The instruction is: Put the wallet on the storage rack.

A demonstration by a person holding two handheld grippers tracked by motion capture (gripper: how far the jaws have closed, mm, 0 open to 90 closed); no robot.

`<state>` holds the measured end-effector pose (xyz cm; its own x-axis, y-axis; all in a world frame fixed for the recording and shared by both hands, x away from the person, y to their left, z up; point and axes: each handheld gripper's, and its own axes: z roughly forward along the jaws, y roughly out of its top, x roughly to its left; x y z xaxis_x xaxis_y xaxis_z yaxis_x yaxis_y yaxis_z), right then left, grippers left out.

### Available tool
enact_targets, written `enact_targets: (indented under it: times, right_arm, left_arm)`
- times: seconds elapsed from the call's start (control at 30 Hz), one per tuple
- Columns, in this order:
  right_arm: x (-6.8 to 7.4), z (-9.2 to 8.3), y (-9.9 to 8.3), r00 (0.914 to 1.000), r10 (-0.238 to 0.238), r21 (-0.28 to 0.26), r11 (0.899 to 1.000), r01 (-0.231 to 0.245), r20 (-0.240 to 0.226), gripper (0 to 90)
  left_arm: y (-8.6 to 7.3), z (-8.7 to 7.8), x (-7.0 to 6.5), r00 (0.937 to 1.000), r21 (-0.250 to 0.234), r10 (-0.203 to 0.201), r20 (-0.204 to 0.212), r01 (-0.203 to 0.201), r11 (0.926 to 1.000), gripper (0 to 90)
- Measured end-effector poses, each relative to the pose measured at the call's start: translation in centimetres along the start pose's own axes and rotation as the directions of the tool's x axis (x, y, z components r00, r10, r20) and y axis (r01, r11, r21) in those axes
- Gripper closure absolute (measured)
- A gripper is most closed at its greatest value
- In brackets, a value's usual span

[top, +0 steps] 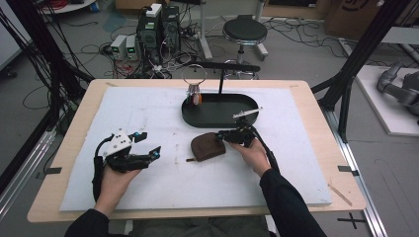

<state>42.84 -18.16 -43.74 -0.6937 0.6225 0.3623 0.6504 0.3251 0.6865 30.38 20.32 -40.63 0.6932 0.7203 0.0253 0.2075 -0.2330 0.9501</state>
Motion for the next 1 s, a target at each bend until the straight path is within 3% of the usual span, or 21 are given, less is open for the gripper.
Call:
enact_targets:
  times: [0.1,0.2,0.27,0.43,0.53,0.6,0.63,0.7,0.73,0.83,0.87,0.9,1.0]
  right_arm:
    - [0.8,-0.2,0.1,0.9982,-0.055,0.004,0.998,0.055,0.023,80.2]
    - [1.1,-0.3,0.1,0.9961,-0.081,0.004,0.997,0.081,0.034,82.0]
    - [1.7,-0.9,0.1,0.9900,-0.132,-0.025,0.991,0.133,0.050,84.2]
    - [2.5,-1.8,0.0,0.9830,-0.177,-0.063,0.982,0.180,0.051,85.7]
    - [3.2,-2.9,-0.2,0.9745,-0.220,-0.096,0.970,0.223,0.042,86.4]
    - [3.5,-3.3,-0.4,0.9684,-0.246,-0.111,0.962,0.249,0.043,86.5]
    - [3.5,-3.3,-0.4,0.9684,-0.246,-0.111,0.962,0.249,0.043,86.5]
    - [3.8,-3.7,-0.6,0.9604,-0.276,-0.122,0.953,0.279,0.037,86.7]
    - [4.0,-4.0,-0.7,0.9525,-0.302,-0.130,0.944,0.305,0.037,86.8]
    - [4.3,-4.3,-0.9,0.9455,-0.324,-0.135,0.936,0.325,0.034,86.9]
    - [4.5,-4.6,-1.0,0.9378,-0.346,-0.141,0.927,0.346,0.029,87.0]
    - [4.5,-4.6,-1.0,0.9378,-0.346,-0.141,0.927,0.346,0.029,87.0]
    - [4.7,-5.0,-1.3,0.9237,-0.382,-0.148,0.912,0.382,0.028,87.1]
  left_arm:
    - [0.0,0.1,-0.1,1.0000,0.004,0.004,0.002,-0.004,1.0000,27.9]
    - [0.0,0.1,-0.1,1.0000,0.005,0.005,0.003,-0.005,1.0000,27.9]
    - [0.0,0.2,-0.1,1.0000,0.006,0.004,0.005,-0.004,1.0000,28.0]
    - [0.1,0.3,-0.1,0.9999,0.002,0.002,0.013,-0.002,1.0000,27.9]
    - [0.3,0.7,-0.2,0.9991,-0.009,-0.008,0.041,0.009,0.9999,27.9]
    - [0.5,1.6,-0.4,0.9964,-0.003,-0.012,0.084,0.012,0.9999,27.9]
    - [0.5,1.6,-0.4,0.9964,-0.003,-0.012,0.084,0.012,0.9999,27.9]
    - [0.7,2.5,-0.6,0.9925,0.008,-0.017,0.121,0.016,0.9998,27.9]
    - [0.8,3.3,-0.8,0.9886,0.018,-0.029,0.148,0.027,0.9995,27.9]
    - [1.0,4.1,-1.0,0.9832,0.028,-0.039,0.178,0.034,0.9990,27.9]
    - [1.0,4.8,-1.1,0.9796,0.043,-0.042,0.196,0.035,0.9985,27.9]
    - [1.0,4.8,-1.1,0.9796,0.043,-0.042,0.196,0.035,0.9985,27.9]
    - [1.1,5.7,-1.3,0.9739,0.055,-0.056,0.220,0.045,0.9975,27.9]
